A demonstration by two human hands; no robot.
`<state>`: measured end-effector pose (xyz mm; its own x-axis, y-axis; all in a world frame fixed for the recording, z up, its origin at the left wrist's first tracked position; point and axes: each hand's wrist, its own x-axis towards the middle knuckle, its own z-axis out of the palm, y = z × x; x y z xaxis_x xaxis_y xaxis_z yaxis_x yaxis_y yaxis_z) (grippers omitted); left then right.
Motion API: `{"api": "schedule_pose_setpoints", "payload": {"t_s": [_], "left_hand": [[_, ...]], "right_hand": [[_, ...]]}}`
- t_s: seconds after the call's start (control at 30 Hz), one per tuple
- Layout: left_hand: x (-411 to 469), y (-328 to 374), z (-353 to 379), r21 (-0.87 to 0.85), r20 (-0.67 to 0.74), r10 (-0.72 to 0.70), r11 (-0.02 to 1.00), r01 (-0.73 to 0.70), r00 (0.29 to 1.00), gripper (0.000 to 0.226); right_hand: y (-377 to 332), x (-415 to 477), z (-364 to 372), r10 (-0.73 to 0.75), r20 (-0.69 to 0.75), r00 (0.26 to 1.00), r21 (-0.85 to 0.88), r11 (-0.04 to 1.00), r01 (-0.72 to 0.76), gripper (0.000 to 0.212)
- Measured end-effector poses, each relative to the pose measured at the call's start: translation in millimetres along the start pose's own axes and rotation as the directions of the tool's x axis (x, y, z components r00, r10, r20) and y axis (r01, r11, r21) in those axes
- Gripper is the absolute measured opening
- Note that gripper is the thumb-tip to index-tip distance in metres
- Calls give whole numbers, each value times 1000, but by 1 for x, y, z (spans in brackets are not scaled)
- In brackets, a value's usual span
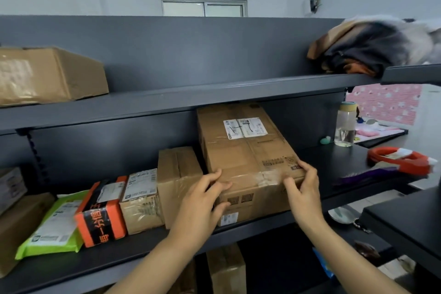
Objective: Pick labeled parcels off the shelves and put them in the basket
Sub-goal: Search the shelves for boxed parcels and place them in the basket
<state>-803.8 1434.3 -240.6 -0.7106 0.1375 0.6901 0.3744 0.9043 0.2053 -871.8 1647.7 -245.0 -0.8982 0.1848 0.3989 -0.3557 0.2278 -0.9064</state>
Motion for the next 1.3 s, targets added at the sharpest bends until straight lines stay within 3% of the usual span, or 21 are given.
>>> {"api": "schedule_pose_setpoints", "payload": {"t_s": [0.5,0.67,0.87,1.0,1.17,1.3], "left_hand": [[-18,14,-4,-222,5,1,975,0,1000,36],[-3,15,-12,-245,119,-61,965,89,991,38],[22,11,-22,-134,239,-115,980,150,964,43],[30,6,-18,-75,230,-168,979,189,959,41],[33,-3,-12,13,132,-161,987,160,978,40],[29,-6,-24,135,54,-29,991,21,998,35]], "right_hand": [[3,-20,-26,18,118,993,-73,997,-10,57],[-4,-9,-31,76,186,980,-96,994,-59,62],[-22,14,-19,205,187,961,-137,974,-181,59],[-34,24,-6,24,206,978,-366,929,54,42],[-31,31,3,29,353,935,-501,850,163,62],[-24,35,1,25,372,928,-514,838,183,75]]}}
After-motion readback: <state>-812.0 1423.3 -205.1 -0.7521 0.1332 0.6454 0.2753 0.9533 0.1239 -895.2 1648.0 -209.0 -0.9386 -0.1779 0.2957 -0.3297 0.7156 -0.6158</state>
